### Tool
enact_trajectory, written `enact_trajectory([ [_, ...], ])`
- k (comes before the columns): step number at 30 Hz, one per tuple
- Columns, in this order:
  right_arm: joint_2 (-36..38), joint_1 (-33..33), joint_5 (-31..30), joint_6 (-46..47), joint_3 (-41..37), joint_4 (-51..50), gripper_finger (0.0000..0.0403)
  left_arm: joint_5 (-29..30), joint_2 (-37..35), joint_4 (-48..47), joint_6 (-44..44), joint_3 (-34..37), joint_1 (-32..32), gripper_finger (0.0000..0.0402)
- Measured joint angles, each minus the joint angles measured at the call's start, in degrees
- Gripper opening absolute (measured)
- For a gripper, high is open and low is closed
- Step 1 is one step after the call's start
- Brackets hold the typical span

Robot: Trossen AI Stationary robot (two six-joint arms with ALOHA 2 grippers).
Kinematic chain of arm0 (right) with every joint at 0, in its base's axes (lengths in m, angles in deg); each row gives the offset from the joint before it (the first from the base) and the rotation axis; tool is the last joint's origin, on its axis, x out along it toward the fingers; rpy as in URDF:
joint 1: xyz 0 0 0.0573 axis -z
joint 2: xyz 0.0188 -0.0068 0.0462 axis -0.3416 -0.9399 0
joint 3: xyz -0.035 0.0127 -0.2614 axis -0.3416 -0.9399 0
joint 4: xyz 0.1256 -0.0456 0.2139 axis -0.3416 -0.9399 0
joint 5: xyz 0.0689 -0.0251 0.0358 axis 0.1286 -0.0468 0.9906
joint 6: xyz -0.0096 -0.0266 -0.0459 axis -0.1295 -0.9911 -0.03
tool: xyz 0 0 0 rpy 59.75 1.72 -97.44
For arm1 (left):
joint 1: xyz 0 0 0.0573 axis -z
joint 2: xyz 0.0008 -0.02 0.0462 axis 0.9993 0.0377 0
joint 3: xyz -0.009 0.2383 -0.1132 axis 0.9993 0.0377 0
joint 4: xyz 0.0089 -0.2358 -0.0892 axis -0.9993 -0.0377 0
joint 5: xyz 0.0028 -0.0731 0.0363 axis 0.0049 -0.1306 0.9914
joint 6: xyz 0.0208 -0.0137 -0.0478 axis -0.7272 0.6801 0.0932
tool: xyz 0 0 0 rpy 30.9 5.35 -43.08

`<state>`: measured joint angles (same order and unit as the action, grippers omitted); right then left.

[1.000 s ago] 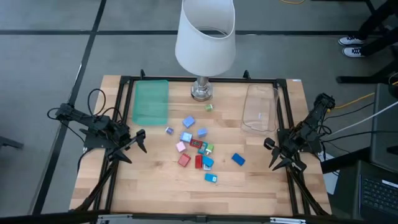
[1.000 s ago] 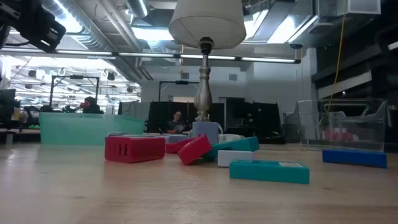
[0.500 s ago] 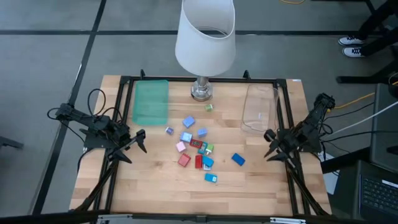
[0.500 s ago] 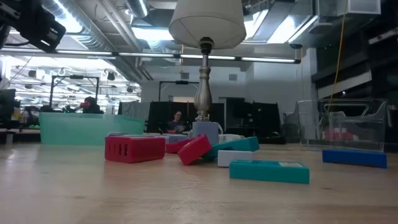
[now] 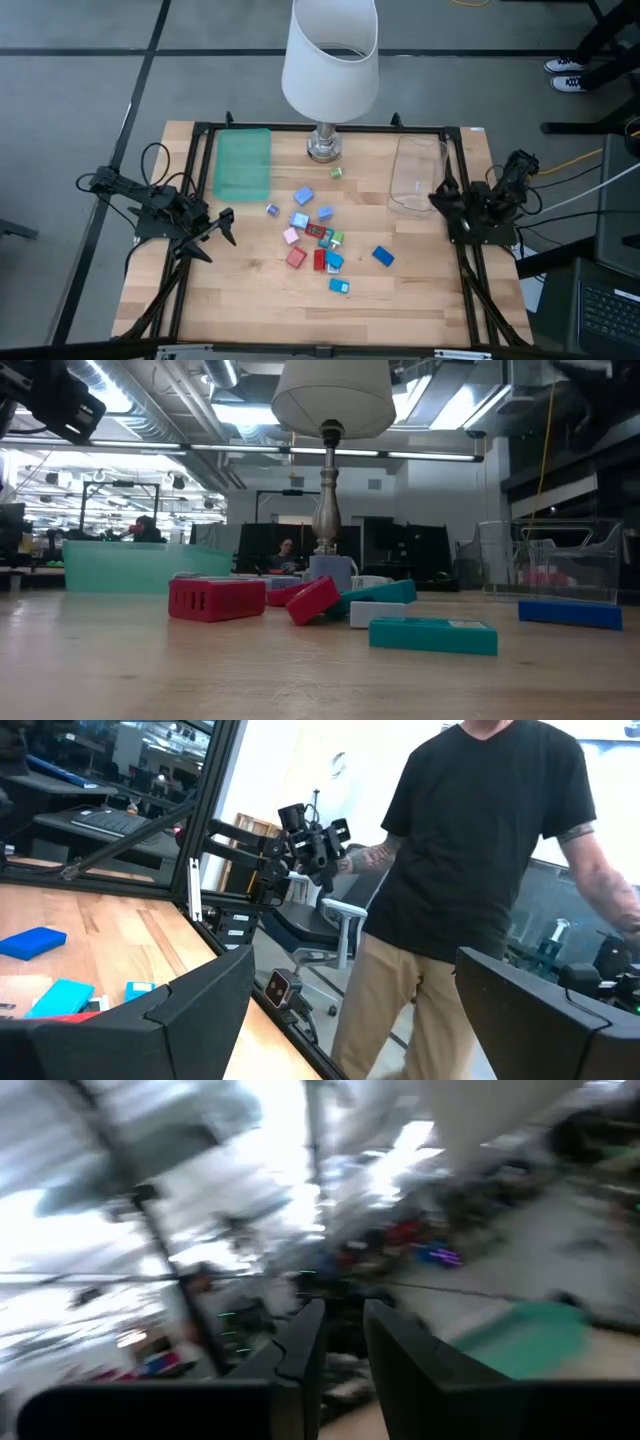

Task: Pick & Place Office items
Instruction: Put the blue digital timer into the transparent bin

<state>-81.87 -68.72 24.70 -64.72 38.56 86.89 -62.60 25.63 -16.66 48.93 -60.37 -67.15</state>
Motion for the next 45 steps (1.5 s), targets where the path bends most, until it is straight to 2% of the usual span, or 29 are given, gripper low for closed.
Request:
enact_trajectory([
  [6, 0.0, 0.02, -10.7, 8.62, 0.0, 0.14, 0.008, 0.0, 0.01, 0.0, -0.02, 0.0, -0.01, 0.0338],
  [13, 0.0, 0.02, -18.79, 10.76, 0.0, 0.15, 0.008, 0.42, 0.01, -1.12, -7.23, 0.0, -0.22, 0.0338],
  [15, 0.0, 0.16, -18.18, 12.57, 0.0, 0.17, 0.008, 1.99, 0.02, -1.27, -9.43, 0.0, -0.21, 0.0338],
  [18, 0.0, 0.64, -15.38, 16.63, 0.0, 0.17, 0.008, 8.71, 0.02, -1.27, -11.17, 0.0, -0.22, 0.0338],
  [20, 0.0, 1.17, -13.9, 19.77, 0.0, 0.16, 0.008, 13.78, 0.02, -1.25, -15.45, 0.0, -0.22, 0.0338],
  [24, 0.0, 1.9, -16.66, 24.82, 0.0, -0.05, 0.008, 22.4, 0.01, -1.26, -19.95, 0.0, -0.22, 0.0338],
  [31, 0.0, 3.14, -16.81, 30.32, 0.0, -0.05, 0.008, 37.32, 0.02, 0.13, -19.73, 0.0, -0.22, 0.0338],
  [36, -0.84, 4.82, -16.46, 31.4, 0.0, 0.04, 0.008, 41.16, 0.0, 1.7, -14.27, 0.0, -0.26, 0.0338],
  [42, -4.55, 7.64, -11.44, 35.3, 0.0, 0.16, 0.008, 41.14, 0.02, 5.18, -10.41, 0.0, -0.22, 0.0338],
  [45, -6.13, 8.56, -10.94, 36.63, 0.0, 0.14, 0.008, 41.28, 0.02, 8.17, -9.98, 0.0, -0.22, 0.0338],
])
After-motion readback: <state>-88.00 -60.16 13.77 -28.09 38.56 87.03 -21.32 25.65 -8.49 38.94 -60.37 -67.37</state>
